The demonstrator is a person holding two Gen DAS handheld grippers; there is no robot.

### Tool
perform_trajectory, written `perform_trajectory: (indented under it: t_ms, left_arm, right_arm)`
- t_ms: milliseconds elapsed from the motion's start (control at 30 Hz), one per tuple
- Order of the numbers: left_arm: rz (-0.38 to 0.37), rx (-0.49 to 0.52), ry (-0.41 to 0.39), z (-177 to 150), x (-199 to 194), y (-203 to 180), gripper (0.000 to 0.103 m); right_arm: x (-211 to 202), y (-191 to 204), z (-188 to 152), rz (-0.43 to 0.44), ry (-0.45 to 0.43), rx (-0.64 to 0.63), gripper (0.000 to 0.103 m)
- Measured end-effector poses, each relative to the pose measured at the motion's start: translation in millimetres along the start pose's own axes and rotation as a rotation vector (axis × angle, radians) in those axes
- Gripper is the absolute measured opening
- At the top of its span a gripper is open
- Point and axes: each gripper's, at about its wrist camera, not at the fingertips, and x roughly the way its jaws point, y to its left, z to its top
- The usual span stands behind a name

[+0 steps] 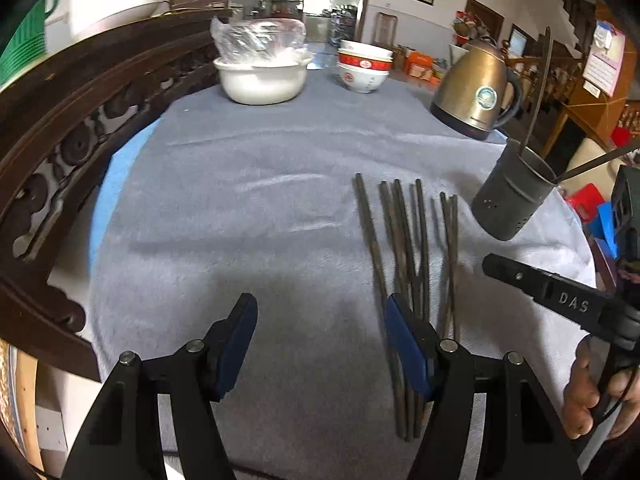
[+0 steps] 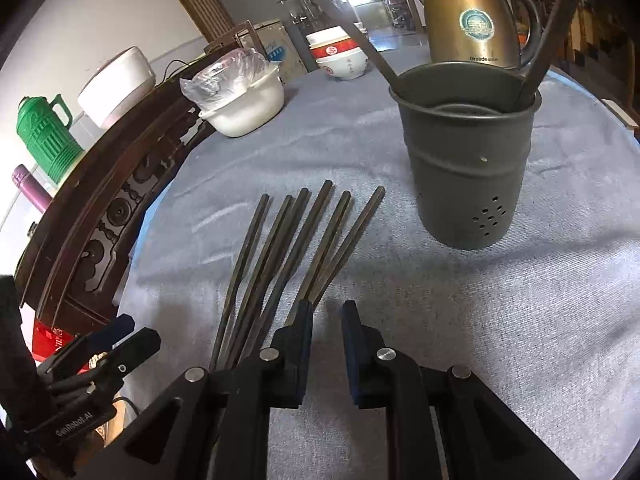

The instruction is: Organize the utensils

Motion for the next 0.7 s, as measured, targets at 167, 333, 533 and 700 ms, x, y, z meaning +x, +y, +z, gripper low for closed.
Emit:
perform_trajectory:
  t_ms: [167,333,533,700]
  left_arm:
    - [-0.056,0.023,0.041,11.6,10.5,-3.8,0.067]
    - [-0.094,0.016,0.109,34.4,31.9,2.2,0.067]
    - [-0.087,-0.04,0.154,53.9,48.7,19.2,0.067]
    - [-0.084,-0.04,0.162,54.3,51.1,26.1,0.067]
  right_arm:
    - [4.4,-2.6,4.2,-0.021,0.001,0.005,0.018]
    - [11.1,-0.5,14.0,-0.02,0.001,0.01,0.018]
    - [26.2,8.3,30.2,-0.067,0.001,0.001,0.018]
    - [44.2,5.2,42.8,-0.124,0.018,0.023,0.018]
